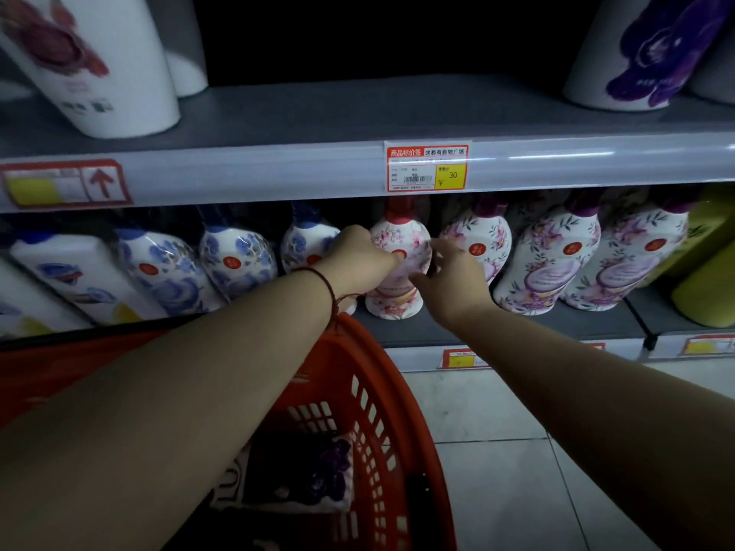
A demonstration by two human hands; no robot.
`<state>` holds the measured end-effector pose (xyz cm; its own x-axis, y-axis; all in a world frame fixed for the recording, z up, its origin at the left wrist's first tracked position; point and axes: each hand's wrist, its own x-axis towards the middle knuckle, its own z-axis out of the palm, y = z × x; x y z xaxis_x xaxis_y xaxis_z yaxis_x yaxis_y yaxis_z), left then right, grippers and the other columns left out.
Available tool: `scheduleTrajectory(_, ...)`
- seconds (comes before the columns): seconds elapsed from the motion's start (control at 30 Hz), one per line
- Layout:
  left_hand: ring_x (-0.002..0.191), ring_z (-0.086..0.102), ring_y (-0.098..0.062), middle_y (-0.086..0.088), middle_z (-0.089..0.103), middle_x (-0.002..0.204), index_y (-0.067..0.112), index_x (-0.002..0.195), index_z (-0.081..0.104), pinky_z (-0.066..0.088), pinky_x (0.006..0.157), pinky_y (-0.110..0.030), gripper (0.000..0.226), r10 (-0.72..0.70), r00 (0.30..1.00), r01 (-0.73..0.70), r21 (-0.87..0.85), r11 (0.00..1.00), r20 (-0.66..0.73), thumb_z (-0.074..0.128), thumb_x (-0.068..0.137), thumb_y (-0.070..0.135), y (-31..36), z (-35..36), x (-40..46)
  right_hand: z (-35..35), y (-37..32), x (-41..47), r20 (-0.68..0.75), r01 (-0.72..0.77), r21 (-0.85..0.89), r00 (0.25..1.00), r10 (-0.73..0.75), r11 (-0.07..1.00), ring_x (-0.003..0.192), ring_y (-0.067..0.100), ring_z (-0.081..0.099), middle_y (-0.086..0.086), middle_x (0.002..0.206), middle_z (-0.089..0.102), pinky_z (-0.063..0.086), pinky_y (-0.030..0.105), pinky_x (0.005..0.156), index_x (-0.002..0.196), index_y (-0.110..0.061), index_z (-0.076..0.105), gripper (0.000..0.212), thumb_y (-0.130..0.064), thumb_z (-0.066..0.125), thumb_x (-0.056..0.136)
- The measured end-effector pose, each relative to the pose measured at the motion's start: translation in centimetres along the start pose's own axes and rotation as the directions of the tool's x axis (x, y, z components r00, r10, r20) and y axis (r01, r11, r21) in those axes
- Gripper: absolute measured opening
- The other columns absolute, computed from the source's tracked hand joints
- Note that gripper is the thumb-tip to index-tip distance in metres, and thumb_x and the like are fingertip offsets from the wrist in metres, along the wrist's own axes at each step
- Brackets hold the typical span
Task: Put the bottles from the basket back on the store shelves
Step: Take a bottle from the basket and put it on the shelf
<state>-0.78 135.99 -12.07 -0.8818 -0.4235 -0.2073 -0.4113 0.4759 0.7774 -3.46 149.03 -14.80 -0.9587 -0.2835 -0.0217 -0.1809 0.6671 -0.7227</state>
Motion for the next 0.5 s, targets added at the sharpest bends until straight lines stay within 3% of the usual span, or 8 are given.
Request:
scheduleTrajectory(0.1,0.096,0.058,-0.020,0.004,0.061,0.082,0.024,0.080,0.059,0.048,0.099,-0.041,0.015,0.120,0.992,-0.121,0.017,0.993,0.031,0.073,0.075,0.025,0.9,-2.3,-2.9,-1.7,-0.9,-2.3,0.058,0.039,-0.063,0.998,-0.035,0.997,0.126,0.027,0.051,0.014,0.136,0.055,0.040,0.031,0.101,0.137,-0.007,0.046,0.053,-0.014,0.063,0.087)
scheduleTrajectory(0.17,0.097,0.062,-0.019,0.000,0.068,0.092,0.019,0.091,0.065,0.049,0.097,-0.034,0.009,0.195,0.981,-0.195,0.094,0.976,0.002,0.068,0.083,0.017,1.0,-4.1,-5.6,-3.0,-2.3,-3.7,0.087,0.098,-0.141,0.992,-0.086,0.985,0.123,0.028,0.053,0.014,0.135,0.056,0.039,0.031,0.101,0.135,-0.006,0.048,0.050,-0.015,0.063,0.087)
scheduleTrajectory(0.27,0.099,0.065,-0.019,-0.001,0.071,0.105,0.016,0.105,0.067,0.051,0.089,-0.028,0.022,0.289,0.952,-0.247,0.305,0.920,-0.098,0.063,0.084,0.022,0.1,-7.3,-10.3,-4.5,-5.5,-5.9,0.119,0.221,-0.226,0.973,-0.198,0.949,0.116,0.032,0.057,0.016,0.128,0.060,0.042,0.033,0.096,0.127,-0.006,0.054,0.042,-0.017,0.061,0.087)
scheduleTrajectory(0.4,0.101,0.062,-0.022,0.004,0.066,0.110,0.024,0.112,0.060,0.054,0.083,-0.037,0.026,0.246,0.962,-0.154,0.509,0.847,-0.119,0.058,0.088,0.035,-1.9,-11.5,-16.2,-4.9,-10.4,-9.8,0.234,0.437,-0.317,0.896,-0.377,0.842,0.113,0.037,0.054,0.022,0.121,0.060,0.035,0.030,0.087,0.121,-0.002,0.056,0.035,-0.017,0.057,0.089)
scheduleTrajectory(0.5,0.099,0.062,-0.022,0.003,0.065,0.108,0.024,0.112,0.059,0.056,0.080,-0.039,0.028,0.183,0.971,-0.062,0.574,0.817,-0.155,0.057,0.089,0.040,-4.2,-14.0,-19.4,-3.7,-13.8,-12.4,0.325,0.560,-0.317,0.822,-0.467,0.765,0.113,0.037,0.056,0.022,0.121,0.060,0.045,0.037,0.092,0.125,-0.007,0.054,0.039,-0.023,0.058,0.090)
